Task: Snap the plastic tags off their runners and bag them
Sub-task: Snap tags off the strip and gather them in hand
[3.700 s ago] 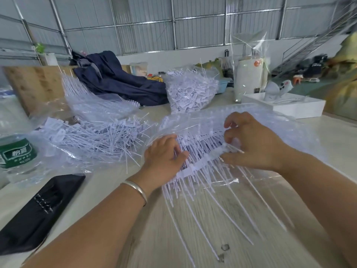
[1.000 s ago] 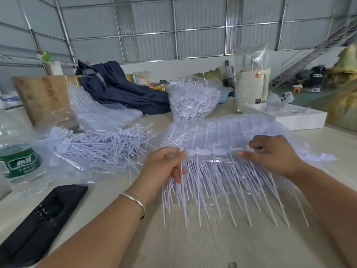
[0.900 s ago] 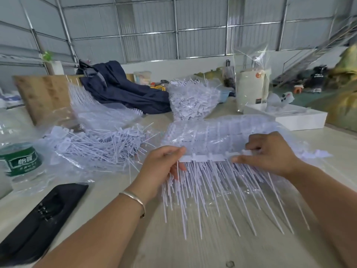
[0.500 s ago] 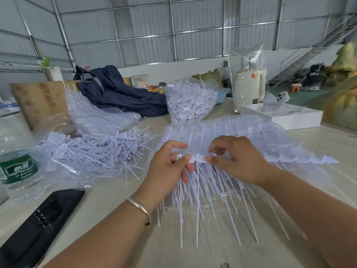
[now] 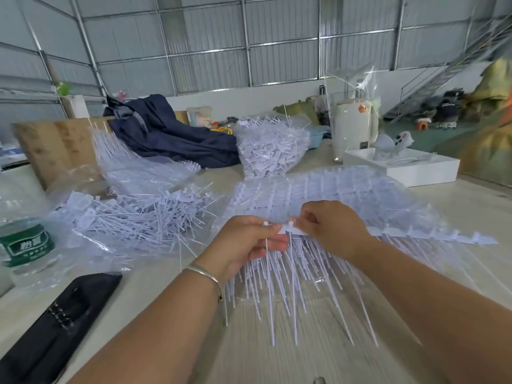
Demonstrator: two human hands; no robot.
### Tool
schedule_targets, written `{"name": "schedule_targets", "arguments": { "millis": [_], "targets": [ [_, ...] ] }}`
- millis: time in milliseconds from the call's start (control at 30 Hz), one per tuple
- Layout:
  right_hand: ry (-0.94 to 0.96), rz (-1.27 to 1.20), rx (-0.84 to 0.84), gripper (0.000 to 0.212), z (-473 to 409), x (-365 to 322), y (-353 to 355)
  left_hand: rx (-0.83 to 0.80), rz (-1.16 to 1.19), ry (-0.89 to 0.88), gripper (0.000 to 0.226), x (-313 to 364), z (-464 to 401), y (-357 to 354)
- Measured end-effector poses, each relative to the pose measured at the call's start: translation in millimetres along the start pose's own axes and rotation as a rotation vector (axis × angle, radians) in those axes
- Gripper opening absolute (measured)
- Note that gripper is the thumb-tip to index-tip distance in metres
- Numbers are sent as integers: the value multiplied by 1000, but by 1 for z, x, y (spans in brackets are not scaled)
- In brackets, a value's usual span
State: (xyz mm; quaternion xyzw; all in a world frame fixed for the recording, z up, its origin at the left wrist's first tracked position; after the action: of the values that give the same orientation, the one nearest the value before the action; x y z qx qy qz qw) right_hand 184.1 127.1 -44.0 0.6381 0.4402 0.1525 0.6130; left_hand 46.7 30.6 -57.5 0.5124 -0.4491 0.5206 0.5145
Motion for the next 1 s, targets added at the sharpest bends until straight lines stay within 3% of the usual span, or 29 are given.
{"name": "schedule_targets", "arguments": {
  "millis": [133, 333, 533, 667, 800, 867, 1000],
  "targets": [
    [73, 7, 42, 42, 13, -4, -8, 26, 140, -53, 11, -12, 7, 5],
    [145, -199, 26, 35, 21, -4, 6, -92, 279, -90, 8, -14, 9, 9],
    [169, -73, 21, 56, 25, -1, 16, -147, 429, -128, 8, -17, 7, 9],
    [130, -232, -14, 68, 25, 6, 14, -172, 514, -137, 6, -16, 7, 1],
    [185, -449, -79, 59, 27, -2, 11, -249, 598, -128, 10, -16, 9, -6],
    [233, -552, -141, 56, 28, -10, 7, -306, 632, -115, 21, -16, 10, -11],
    [323, -706, -220, 70, 29, -23, -2, -555, 813, -59, 53, -10, 16, -31]
  ]
}}
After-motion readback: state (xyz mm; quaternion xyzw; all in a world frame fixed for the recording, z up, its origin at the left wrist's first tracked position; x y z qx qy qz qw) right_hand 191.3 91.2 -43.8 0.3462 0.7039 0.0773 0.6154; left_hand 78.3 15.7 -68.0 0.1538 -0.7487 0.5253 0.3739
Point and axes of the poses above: each hand's wrist, its own z-axis away from the middle knuckle, its own y-axis out of the back of the hand, x = y × z, the point moved 4 cm from there along -z, towards the middle knuckle, and after that the axes turned 15 degrees about -x, right-handed, at the moved point
